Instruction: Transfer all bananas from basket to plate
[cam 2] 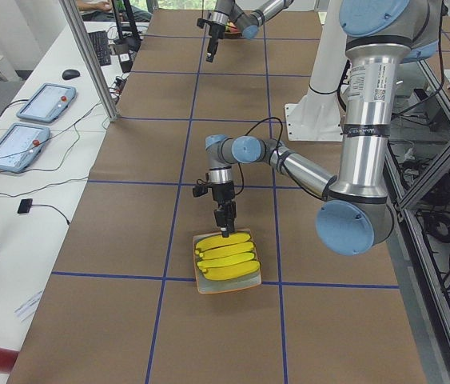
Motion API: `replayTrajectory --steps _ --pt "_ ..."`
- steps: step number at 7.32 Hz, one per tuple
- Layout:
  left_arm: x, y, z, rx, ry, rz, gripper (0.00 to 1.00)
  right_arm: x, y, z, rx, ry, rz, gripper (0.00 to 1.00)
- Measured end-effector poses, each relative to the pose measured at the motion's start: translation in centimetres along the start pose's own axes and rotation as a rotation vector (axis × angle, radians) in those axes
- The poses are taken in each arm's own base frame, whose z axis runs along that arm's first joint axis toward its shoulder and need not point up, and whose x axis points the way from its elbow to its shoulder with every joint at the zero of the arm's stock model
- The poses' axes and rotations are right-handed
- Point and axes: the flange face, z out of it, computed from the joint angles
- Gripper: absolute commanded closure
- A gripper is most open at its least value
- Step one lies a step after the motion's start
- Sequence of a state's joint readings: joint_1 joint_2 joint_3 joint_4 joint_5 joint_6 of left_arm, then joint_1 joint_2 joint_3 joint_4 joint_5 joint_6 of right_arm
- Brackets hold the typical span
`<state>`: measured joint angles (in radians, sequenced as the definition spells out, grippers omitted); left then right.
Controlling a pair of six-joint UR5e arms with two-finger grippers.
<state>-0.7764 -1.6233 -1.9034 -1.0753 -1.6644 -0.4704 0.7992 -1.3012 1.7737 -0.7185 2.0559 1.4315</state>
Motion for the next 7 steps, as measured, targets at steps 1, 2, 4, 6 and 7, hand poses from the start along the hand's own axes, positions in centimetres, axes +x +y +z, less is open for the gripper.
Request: replayTrajectory --steps 1,2,4,6,7 --pt "0.1 -0.1 -0.1 0.006 0.003 0.000 0.01 -0.1 0.1 -0.1 0.000 -0.005 -0.001 0.00" --pt "0.2 -0.2 -0.6 0.016 0.009 0.000 0.01 -0.2 0.1 -0.3 0.001 -0.009 -0.002 0.00" --pt "1.1 -1.4 -4.4 0.078 0.059 0.001 0.01 -0.2 -0.7 -1.4 0.005 -0.014 0.001 0.00" --pt "1.4 -3.8 -12.2 0.173 0.198 -0.018 0.01 2.4 -3.6 -4.4 0.017 0.015 0.006 0.00" --pt "0.1 -4.5 -15.9 0.216 0.279 -0.033 0.01 5.1 -5.2 -6.3 0.024 0.044 -0.015 0.00"
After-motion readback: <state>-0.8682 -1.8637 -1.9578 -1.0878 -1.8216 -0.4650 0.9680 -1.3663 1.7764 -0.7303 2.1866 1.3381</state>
